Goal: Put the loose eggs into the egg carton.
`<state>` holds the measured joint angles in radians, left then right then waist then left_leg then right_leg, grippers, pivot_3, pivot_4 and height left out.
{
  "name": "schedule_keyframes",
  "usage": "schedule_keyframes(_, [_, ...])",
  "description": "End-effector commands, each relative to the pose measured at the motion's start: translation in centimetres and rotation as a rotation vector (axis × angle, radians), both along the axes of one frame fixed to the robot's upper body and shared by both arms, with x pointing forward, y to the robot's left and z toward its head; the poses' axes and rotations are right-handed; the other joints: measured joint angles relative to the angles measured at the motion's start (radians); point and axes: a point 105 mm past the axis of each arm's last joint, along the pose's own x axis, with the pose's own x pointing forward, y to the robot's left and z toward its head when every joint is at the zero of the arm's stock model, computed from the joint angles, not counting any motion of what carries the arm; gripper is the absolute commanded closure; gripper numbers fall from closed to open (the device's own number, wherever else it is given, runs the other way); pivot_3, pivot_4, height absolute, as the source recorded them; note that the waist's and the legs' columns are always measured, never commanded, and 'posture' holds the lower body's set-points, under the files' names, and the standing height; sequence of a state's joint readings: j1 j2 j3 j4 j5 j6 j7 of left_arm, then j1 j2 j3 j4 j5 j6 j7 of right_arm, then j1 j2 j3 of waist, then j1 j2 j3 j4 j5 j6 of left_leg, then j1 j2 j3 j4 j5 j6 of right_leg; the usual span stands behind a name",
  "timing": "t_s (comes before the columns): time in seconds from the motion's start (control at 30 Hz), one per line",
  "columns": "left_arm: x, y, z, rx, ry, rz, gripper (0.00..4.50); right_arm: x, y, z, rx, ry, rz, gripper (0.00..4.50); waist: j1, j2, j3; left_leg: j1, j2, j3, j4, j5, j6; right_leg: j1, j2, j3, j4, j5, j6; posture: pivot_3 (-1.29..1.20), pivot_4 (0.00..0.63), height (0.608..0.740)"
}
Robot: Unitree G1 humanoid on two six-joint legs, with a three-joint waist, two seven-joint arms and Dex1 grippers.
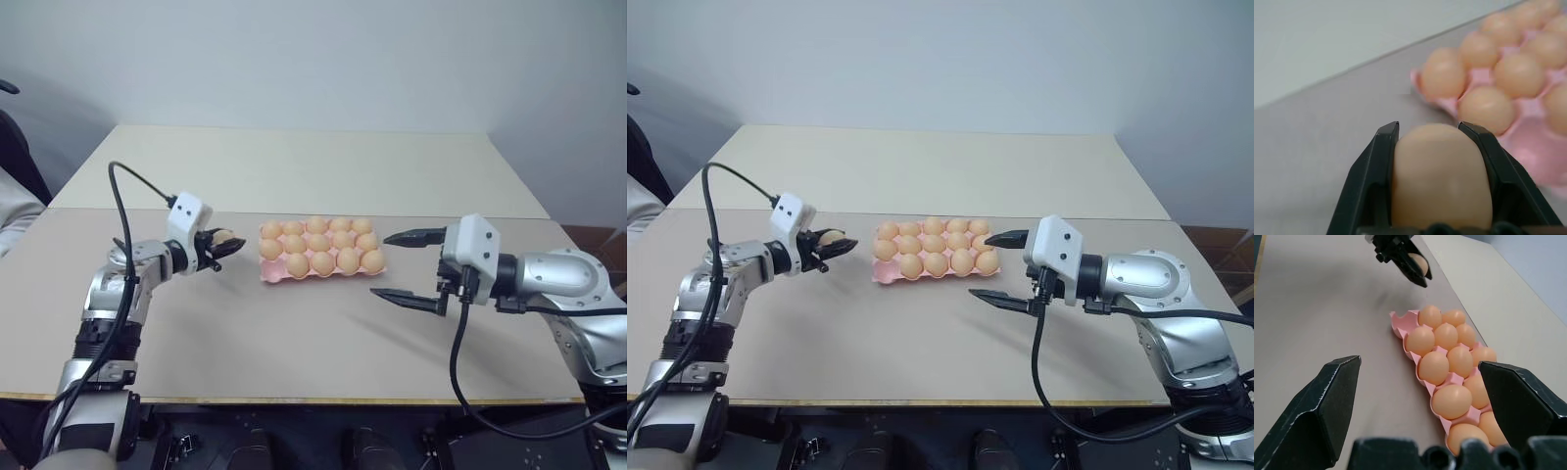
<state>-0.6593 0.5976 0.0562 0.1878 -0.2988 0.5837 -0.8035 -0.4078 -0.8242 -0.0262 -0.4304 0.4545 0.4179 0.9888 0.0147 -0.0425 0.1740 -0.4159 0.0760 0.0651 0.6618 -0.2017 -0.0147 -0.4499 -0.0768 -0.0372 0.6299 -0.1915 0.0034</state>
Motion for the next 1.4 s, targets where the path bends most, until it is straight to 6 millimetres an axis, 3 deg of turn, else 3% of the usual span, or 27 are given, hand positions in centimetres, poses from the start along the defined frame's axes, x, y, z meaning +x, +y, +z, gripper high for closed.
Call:
schedule_keyframes(0.03, [-1.0, -2.9, 1.2, -0.02, -0.075, -0.132, 2.81, -0.4, 0.2, 0.9, 0.01, -0.048, 0.003, 0.0, -0.001, 0.0, 0.0, 0.0, 0.0, 0.0, 0.0, 0.0, 0.0, 0.0, 0.0, 0.0, 0.0, 0.0, 0.0, 0.0, 0.15, 0.74])
schedule_keyframes(0.17, [-1.2, -5.1, -0.1, -0.012, -0.057, -0.203, 2.81, -0.6, 0.1, 0.9, 0.008, -0.05, -0.004, 0.0, -0.003, 0.0, 0.0, 0.0, 0.0, -0.001, 0.0, 0.0, 0.0, 0.0, 0.001, 0.0, 0.001, 0.0, 0.0, 0.0, 0.15, 0.74])
schedule_keyframes(0.37, [-1.1, -5.4, -1.1, 0.017, -0.048, -0.209, 2.81, -0.5, -0.2, 0.9, 0.009, -0.045, -0.021, 0.0, -0.005, 0.0, 0.0, 0.001, 0.0, -0.001, 0.0, 0.0, 0.0, 0.0, 0.001, 0.0, 0.0, 0.0, 0.0, 0.0, 0.15, 0.74])
schedule_keyframes(0.4, [-1.1, -5.4, -1.1, 0.017, -0.046, -0.211, 2.13, -0.5, -0.2, 0.9, 0.009, -0.045, -0.022, 0.0, -0.005, 0.0, 0.0, 0.001, 0.0, -0.001, 0.0, 0.0, 0.0, 0.0, 0.001, 0.0, 0.001, 0.0, 0.0, 0.0, 0.15, 0.74])
schedule_keyframes(0.63, [-1.7, -4.7, -0.6, 0.021, -0.068, -0.222, 0.19, -0.2, -0.2, 0.9, 0.009, -0.045, -0.017, 0.0, -0.004, 0.0, 0.0, 0.001, 0.0, -0.001, 0.0, 0.0, 0.0, 0.0, 0.001, 0.0, 0.0, 0.0, 0.0, 0.0, 0.15, 0.74])
schedule_keyframes(0.73, [-1.9, -4.1, 0.0, 0.019, -0.086, -0.209, 0.02, -0.1, -0.1, 0.9, 0.009, -0.046, -0.013, 0.0, -0.004, 0.0, 0.0, 0.001, 0.0, -0.001, 0.0, 0.0, 0.0, 0.0, 0.001, 0.0, 0.0, 0.0, 0.0, 0.0, 0.15, 0.74])
schedule_keyframes(0.9, [-4.0, -0.9, 2.5, -0.004, -0.145, -0.196, 0.02, 0.2, -0.3, 0.8, 0.011, -0.039, -0.015, 0.0, -0.012, 0.0, 0.0, 0.001, 0.0, -0.001, 0.0, 0.0, 0.0, 0.0, 0.001, 0.0, 0.0, 0.0, 0.0, 0.0, 0.15, 0.74])
schedule_keyframes(1.13, [-8.5, 5.5, 2.8, 0.051, -0.157, -0.033, 0.02, 0.5, -1.0, 0.1, 0.0, -0.02, -0.035, 0.0, -0.018, 0.0, 0.0, 0.001, 0.001, -0.001, 0.0, 0.0, 0.0, 0.0, 0.001, 0.0, 0.0, 0.0, 0.0, 0.0, 0.15, 0.74])
schedule_keyframes(1.4, [-15.1, 8.0, 1.9, 0.051, -0.058, 0.024, 0.02, 0.7, -1.0, 0.1, -0.01, -0.014, -0.001, 0.0, -0.014, 0.0, 0.0, 0.001, 0.002, 0.0, 0.0, 0.0, 0.0, -0.001, 0.0, 0.0, 0.0, -0.003, -0.005, 0.0, 0.15, 0.74])
